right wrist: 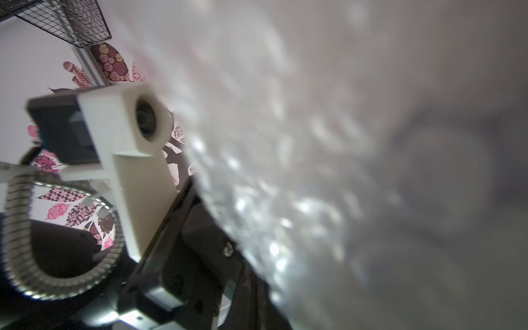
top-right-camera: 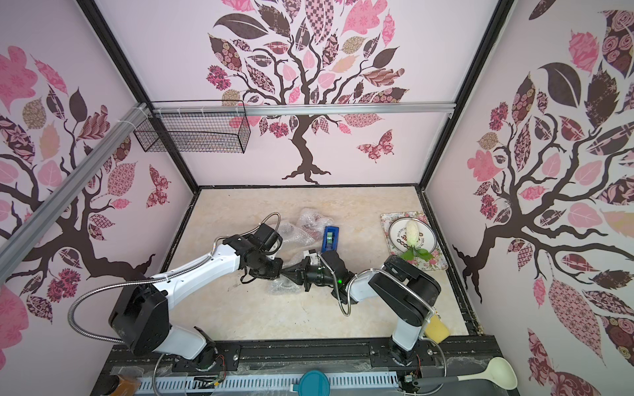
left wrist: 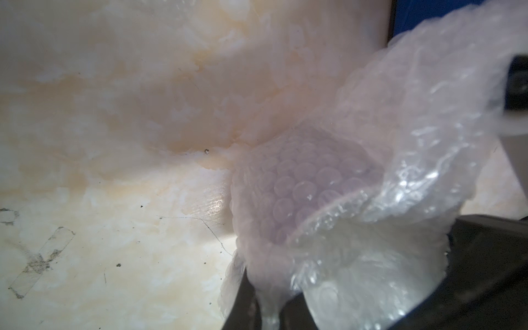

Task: Wrap mugs in bubble wrap
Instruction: Stick the tape on the bubble wrap.

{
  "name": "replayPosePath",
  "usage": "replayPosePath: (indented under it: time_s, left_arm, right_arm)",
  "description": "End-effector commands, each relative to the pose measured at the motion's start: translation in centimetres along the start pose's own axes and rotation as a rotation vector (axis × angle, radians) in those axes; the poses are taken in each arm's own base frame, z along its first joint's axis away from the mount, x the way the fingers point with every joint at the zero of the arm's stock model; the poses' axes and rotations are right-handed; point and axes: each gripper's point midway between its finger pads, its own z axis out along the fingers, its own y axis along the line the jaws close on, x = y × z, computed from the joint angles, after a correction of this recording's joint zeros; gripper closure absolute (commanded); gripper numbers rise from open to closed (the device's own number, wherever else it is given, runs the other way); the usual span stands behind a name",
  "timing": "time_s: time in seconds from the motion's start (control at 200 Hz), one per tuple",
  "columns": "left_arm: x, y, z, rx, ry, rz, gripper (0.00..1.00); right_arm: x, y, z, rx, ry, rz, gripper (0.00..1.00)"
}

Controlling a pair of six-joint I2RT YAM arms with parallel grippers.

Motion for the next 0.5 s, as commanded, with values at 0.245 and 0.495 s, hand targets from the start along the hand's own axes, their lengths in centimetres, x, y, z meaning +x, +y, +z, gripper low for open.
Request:
replayPosePath:
  time_s: [0.245, 0.495]
  left_arm:
    - [-0.4, -0.8, -0.7, 0.049, -0.038, 0.036, 1.00]
    - [-0.3, -1.0, -0.9, 0.065, -0.040, 0.049, 1.00]
  right_arm:
    - [-1.8, -1.0, 0.1, 0.041, -0.036, 0.026, 1.00]
    - [-3.1, -3.9, -0.7, 0.178, -0.056, -0.029, 1.00]
